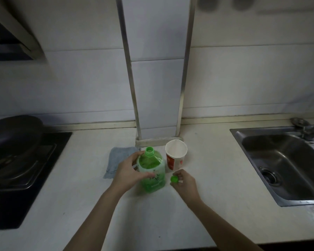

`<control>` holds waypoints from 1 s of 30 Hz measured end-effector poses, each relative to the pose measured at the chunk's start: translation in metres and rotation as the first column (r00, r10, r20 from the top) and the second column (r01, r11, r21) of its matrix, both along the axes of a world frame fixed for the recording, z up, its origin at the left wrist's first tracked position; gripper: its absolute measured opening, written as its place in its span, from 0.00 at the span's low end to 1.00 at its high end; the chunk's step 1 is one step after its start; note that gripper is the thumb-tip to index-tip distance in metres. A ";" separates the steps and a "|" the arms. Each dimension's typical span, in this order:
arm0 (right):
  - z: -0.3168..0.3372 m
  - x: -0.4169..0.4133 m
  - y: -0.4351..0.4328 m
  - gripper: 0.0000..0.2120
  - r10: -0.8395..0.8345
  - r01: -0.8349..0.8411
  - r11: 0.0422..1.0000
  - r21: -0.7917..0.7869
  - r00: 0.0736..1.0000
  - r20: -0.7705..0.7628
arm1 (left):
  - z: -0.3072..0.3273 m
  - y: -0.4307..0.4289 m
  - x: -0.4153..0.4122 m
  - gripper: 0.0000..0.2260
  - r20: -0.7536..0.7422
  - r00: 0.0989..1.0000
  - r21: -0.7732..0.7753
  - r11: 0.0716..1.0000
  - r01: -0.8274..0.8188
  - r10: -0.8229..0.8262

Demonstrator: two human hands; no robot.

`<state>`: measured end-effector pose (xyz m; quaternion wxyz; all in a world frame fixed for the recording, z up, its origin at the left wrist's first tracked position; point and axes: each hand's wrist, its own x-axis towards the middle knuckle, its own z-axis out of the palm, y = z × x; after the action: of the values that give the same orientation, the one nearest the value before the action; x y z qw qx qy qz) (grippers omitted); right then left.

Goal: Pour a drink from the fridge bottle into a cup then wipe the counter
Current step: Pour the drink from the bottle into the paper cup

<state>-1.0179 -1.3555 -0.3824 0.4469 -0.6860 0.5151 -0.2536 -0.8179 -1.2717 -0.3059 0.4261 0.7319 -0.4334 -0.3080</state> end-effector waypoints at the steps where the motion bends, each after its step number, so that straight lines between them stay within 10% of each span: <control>1: -0.006 0.002 -0.001 0.13 0.003 -0.005 0.999 -0.033 0.998 -0.062 | 0.000 0.000 0.000 0.39 0.001 1.000 -0.003 1.000 0.003 -0.003; 7: -0.022 0.006 -0.006 0.15 -0.047 -0.058 0.958 -0.282 0.935 -0.352 | 0.000 0.001 0.000 0.38 0.008 1.000 -0.020 1.000 0.012 -0.012; 16: -0.022 -0.015 -0.010 0.26 -0.125 -0.018 0.892 -0.453 0.950 -0.286 | -0.002 0.000 0.003 0.39 0.020 0.999 -0.025 0.999 0.032 -0.031; 23: 0.011 -0.009 -0.052 0.48 -0.075 0.058 0.985 -0.162 0.992 -0.100 | -0.010 0.001 0.002 0.37 -0.034 0.997 -0.041 0.997 0.064 -0.065; 30: 0.017 0.012 -0.068 0.45 -0.027 0.013 0.993 0.115 0.992 0.120 | -0.034 0.006 -0.001 0.47 -0.090 0.991 -0.023 0.995 0.100 -0.102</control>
<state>-1.0063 -1.4233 -0.3659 0.5135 -0.6374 0.5074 -0.2695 -0.8191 -1.2654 -0.3402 0.4361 0.6903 -0.4527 -0.3582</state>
